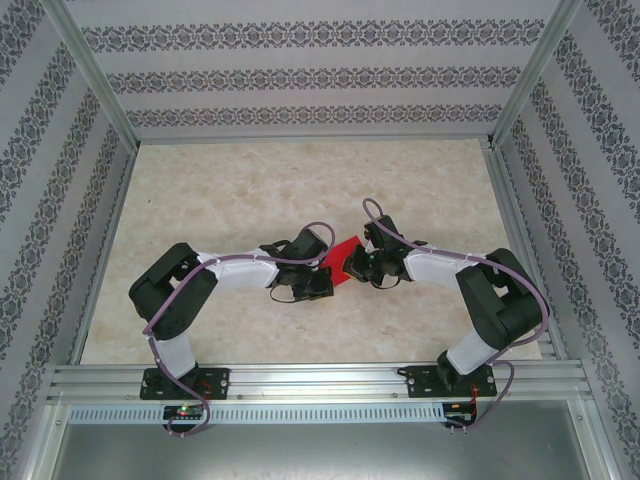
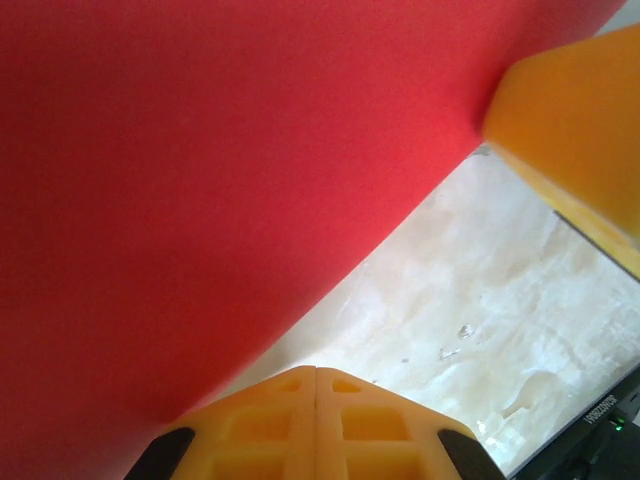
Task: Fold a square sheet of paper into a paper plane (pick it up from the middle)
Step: Rotate the paper at the center of the table.
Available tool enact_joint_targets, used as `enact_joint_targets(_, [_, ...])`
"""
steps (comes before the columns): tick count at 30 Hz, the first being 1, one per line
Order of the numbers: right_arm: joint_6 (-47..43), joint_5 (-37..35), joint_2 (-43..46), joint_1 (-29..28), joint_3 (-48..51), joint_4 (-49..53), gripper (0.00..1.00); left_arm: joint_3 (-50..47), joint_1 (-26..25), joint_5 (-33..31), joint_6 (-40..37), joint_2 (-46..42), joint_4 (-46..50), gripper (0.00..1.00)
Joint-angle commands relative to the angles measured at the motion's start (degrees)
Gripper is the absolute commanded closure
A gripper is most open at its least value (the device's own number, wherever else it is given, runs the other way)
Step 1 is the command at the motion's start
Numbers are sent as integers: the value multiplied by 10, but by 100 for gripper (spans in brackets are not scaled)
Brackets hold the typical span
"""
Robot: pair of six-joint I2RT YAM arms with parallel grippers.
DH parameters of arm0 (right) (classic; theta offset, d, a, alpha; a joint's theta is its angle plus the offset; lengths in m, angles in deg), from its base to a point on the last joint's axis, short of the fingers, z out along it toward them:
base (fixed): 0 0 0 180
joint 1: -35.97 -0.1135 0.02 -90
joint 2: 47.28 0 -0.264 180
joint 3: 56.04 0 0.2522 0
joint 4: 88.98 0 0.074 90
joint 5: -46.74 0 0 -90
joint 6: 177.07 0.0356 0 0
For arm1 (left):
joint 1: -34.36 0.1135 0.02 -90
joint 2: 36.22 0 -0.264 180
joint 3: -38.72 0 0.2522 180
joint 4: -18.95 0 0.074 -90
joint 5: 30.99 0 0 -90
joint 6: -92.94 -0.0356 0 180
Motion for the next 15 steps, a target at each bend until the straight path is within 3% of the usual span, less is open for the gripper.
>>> enact_joint_targets(1, [-9, -15, 6, -4, -16, 1, 90, 16, -6, -33, -2, 10, 53, 94])
enact_joint_targets(11, [-10, -11, 5, -4, -16, -13, 90, 61, 0, -135, -44, 15, 135, 95])
enact_joint_targets(15, [-7, -12, -3, -5, -22, -21, 90, 70, 9, -147, -56, 20, 143, 95])
